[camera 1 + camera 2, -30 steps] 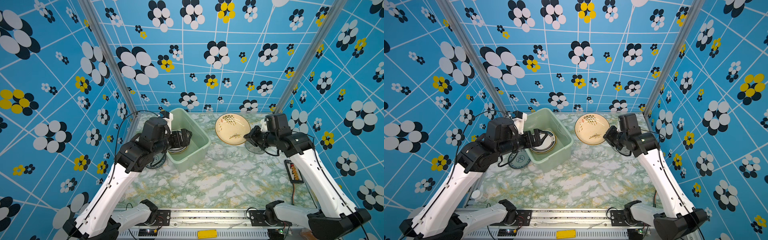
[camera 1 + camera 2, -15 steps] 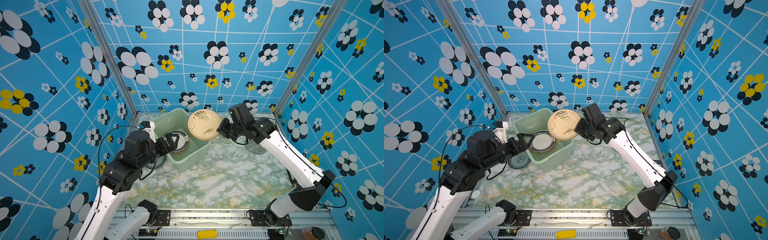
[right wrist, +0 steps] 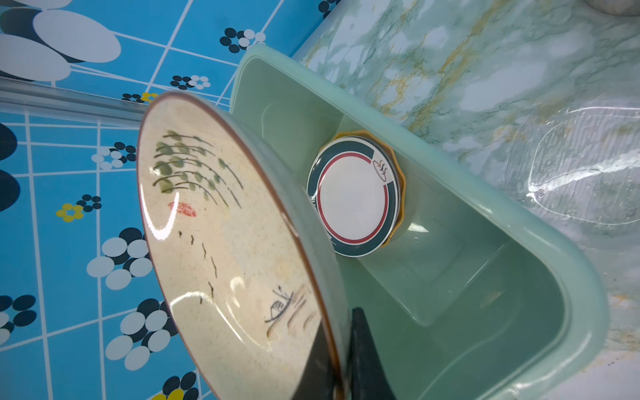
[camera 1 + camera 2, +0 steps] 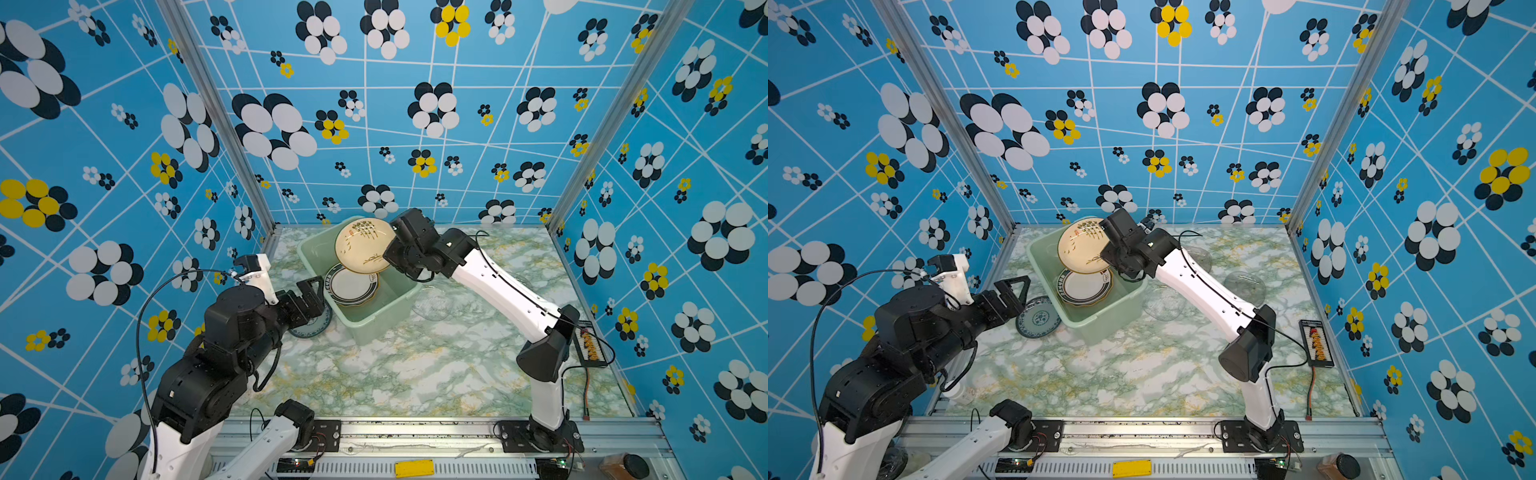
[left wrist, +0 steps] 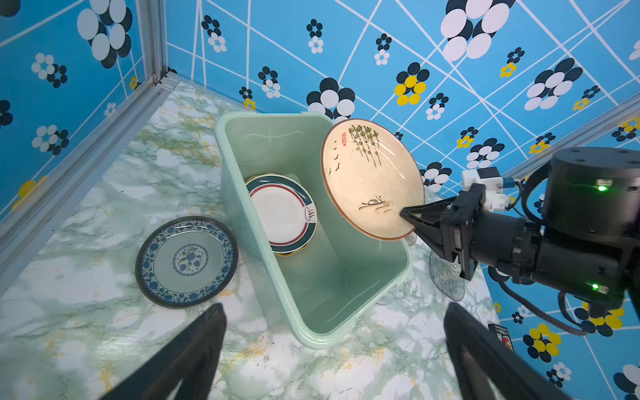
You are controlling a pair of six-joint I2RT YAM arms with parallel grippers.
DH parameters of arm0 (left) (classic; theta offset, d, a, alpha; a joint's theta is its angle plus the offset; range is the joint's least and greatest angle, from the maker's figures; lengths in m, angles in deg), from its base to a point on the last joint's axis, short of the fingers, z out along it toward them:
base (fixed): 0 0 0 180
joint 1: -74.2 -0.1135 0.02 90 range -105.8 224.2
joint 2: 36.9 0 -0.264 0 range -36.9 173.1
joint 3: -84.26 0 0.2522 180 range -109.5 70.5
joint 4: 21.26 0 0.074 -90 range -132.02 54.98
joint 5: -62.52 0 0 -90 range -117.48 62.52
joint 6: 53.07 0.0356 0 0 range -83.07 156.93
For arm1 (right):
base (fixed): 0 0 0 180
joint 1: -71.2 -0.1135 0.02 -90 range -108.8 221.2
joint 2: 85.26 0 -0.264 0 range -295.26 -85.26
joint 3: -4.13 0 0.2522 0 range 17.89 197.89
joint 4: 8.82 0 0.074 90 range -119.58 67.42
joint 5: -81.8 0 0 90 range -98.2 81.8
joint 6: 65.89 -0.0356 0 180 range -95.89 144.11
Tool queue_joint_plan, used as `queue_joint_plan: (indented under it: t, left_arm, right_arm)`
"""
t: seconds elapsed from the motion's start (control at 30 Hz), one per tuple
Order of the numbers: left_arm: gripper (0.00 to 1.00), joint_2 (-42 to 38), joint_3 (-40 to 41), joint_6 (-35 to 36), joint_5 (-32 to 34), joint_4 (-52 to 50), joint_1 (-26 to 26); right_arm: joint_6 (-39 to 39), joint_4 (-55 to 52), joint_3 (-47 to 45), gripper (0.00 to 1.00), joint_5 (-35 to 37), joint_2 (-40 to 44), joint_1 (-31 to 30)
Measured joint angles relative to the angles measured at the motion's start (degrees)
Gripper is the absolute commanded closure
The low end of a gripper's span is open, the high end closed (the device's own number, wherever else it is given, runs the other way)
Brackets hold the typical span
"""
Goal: Place the plates into the plastic bin on the countertop
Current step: Place the plate in the plastic bin.
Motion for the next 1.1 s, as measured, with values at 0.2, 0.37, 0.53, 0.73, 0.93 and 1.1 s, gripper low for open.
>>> queue_joint_plan:
  t: [0.2,0.37,0.53,0.73,0.93,1.1]
  left_arm:
    - [0.01,0.31,1.46,2.21,-1.97,0.20,0.00]
    - [0.01,0.76,1.88,3.65,-3.02,0.20,0.00]
    - [0.01,0.76,1.90,4.76,-3.02,0.22,0.00]
    - [0.01,0.76,2.03,5.75,-3.02,0.79,0.00]
    - [0.01,0.76,2.60,6.38,-3.04,1.09,0.00]
    - [0.01,0.76,2.84,6.86,-3.04,1.49,0.00]
  right_arm:
    - [-6.01,0.17,2.93,1.00,2.27,-6.32,-1.84]
    - [-10.86,0.39,3.21,1.00,3.67,-9.46,-2.78]
    - [-15.56,1.18,4.07,1.00,5.79,-12.31,-3.87]
    - [-21.20,2.58,4.39,1.00,6.60,-15.34,-4.52]
    - [-24.96,3.54,5.73,1.00,6.58,-19.10,-4.57]
    - [-26.01,4.00,8.76,1.00,6.21,-22.38,-4.83]
